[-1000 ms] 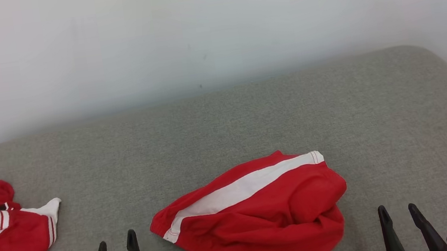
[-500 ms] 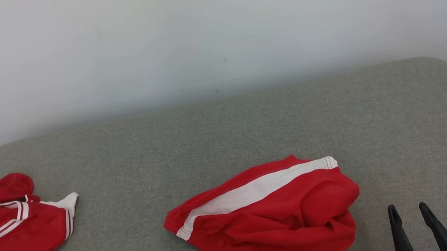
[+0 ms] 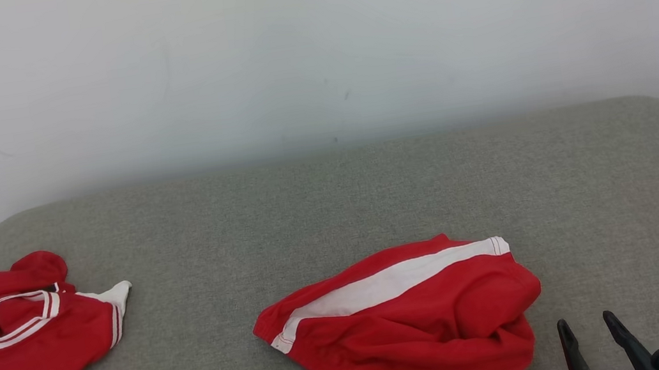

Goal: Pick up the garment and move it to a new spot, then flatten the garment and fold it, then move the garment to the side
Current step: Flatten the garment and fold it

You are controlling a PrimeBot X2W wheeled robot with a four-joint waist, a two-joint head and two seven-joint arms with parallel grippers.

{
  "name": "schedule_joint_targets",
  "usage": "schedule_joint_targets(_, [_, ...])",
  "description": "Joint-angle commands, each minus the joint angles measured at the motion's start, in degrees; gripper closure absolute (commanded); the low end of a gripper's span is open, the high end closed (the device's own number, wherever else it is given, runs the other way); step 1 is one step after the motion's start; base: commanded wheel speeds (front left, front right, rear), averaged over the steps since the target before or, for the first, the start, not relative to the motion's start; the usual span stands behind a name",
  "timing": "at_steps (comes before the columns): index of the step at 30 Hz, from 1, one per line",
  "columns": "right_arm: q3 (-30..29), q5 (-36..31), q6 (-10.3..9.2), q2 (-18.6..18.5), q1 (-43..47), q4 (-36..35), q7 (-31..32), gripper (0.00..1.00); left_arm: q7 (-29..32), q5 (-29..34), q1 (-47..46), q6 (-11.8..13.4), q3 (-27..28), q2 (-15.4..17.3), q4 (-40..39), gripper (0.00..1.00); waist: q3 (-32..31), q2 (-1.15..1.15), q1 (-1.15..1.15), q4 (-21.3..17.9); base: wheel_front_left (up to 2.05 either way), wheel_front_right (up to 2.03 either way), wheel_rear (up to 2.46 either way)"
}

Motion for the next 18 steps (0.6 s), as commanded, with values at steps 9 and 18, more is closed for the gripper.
schedule_joint_targets(9, [0.36, -1.13, -0.11, 0.18, 0.63, 0.21, -0.50, 0.00, -0.19, 0.16, -1.13, -1.15, -0.09, -0.26, 2.52, 0.00, -0.49, 0.00, 0.00, 0.87, 0.00, 0.00, 0.00])
schedule_joint_targets(18, [0.26, -0.30, -0.11, 0.63, 0.69, 0.01, 0.05, 0.00, -0.18, -0.03, -1.67, -1.84, -0.25, -0.32, 3.27, 0.00, -0.29, 0.00, 0.00, 0.83, 0.00, 0.00, 0.00])
